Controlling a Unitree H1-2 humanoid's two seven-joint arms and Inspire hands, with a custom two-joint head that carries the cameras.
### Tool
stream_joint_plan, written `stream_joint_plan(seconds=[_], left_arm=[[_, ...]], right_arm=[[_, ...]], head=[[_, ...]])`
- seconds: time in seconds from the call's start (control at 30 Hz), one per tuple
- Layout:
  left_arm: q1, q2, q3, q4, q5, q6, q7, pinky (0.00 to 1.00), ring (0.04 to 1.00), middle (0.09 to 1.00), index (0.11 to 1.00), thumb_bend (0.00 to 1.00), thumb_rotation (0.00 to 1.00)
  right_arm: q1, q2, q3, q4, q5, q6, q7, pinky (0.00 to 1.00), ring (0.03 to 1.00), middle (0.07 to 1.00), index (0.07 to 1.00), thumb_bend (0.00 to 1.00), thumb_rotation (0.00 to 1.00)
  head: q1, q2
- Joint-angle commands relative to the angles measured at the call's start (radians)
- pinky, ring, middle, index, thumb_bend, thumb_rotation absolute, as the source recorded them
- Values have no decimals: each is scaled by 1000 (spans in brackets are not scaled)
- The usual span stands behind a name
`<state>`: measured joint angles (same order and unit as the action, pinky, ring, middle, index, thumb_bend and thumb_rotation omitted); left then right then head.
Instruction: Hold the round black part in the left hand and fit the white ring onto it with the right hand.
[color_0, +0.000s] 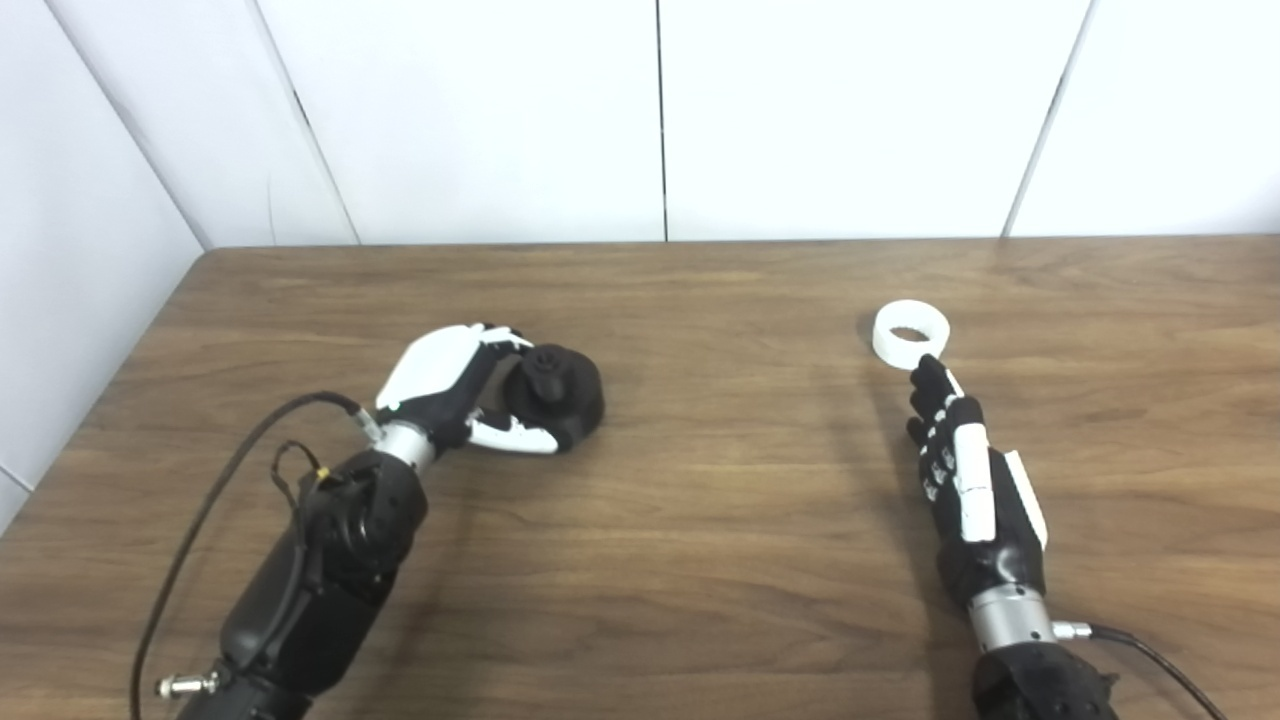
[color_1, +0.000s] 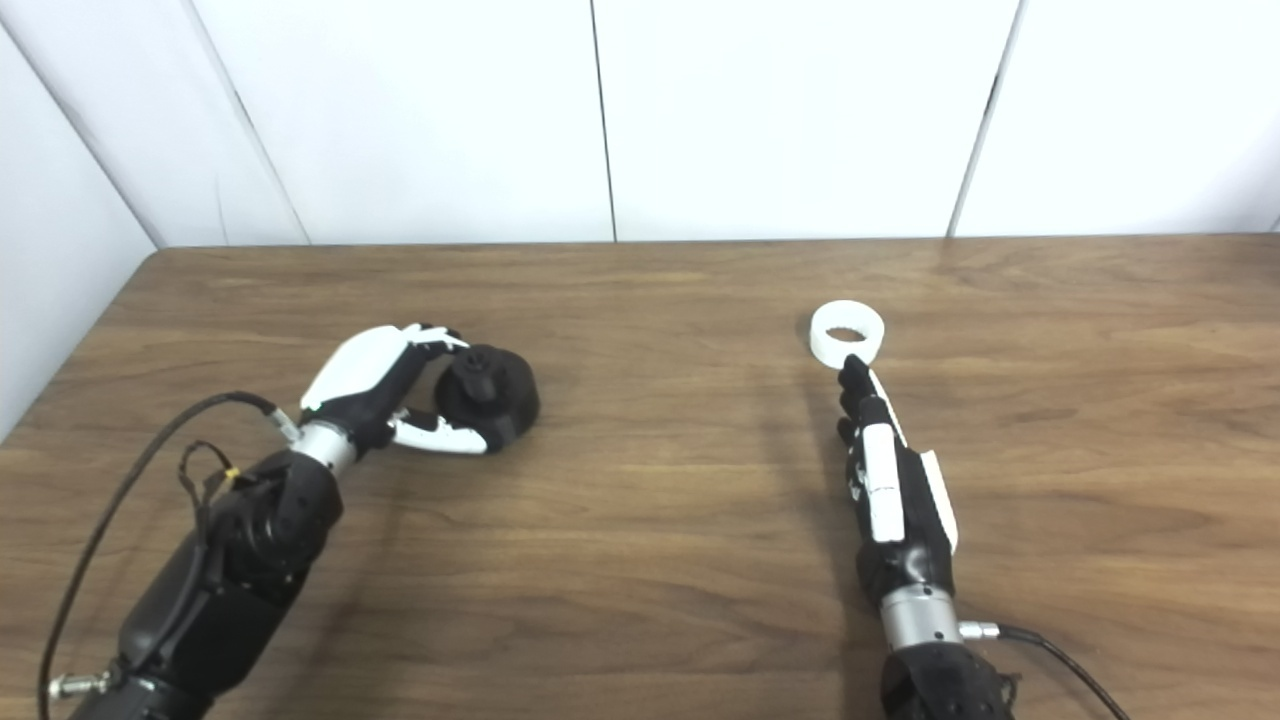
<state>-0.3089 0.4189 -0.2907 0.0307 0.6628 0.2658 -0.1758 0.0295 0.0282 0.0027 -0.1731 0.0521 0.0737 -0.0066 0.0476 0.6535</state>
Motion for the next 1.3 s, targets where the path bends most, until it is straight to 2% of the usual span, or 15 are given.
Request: stream_joint_plan(seconds=[0.0, 0.27, 0.43, 0.7, 1.27], left_arm=[[5, 10, -10, -39, 27, -16, -1, 904, 969, 903, 707, 795, 381], [53, -11, -45, -113, 57, -8, -27, 927, 972, 903, 702, 794, 392], [85, -22, -71, -131, 73, -49, -21, 913, 972, 901, 705, 802, 437], [135, -46, -99, -171, 101, -84, -8, 939, 978, 902, 701, 793, 438], [205, -83, -137, -249, 143, -103, -28, 965, 981, 907, 695, 801, 424]], right_arm=[[0, -3, 4, -25, -4, -16, 6, 1000, 990, 964, 957, 596, 1000], [2, 1, 9, -30, -7, -13, 6, 999, 989, 965, 958, 600, 1000], [4, -4, 13, -32, -11, -15, 10, 999, 991, 966, 958, 608, 1000], [11, 2, 10, -48, -11, -1, 5, 1000, 991, 963, 956, 609, 1000], [10, 3, 7, -50, -12, 9, 4, 993, 984, 960, 951, 619, 1000]], head=[[0, 2], [-6, 7], [-11, 9], [-13, 15], [-16, 23]])
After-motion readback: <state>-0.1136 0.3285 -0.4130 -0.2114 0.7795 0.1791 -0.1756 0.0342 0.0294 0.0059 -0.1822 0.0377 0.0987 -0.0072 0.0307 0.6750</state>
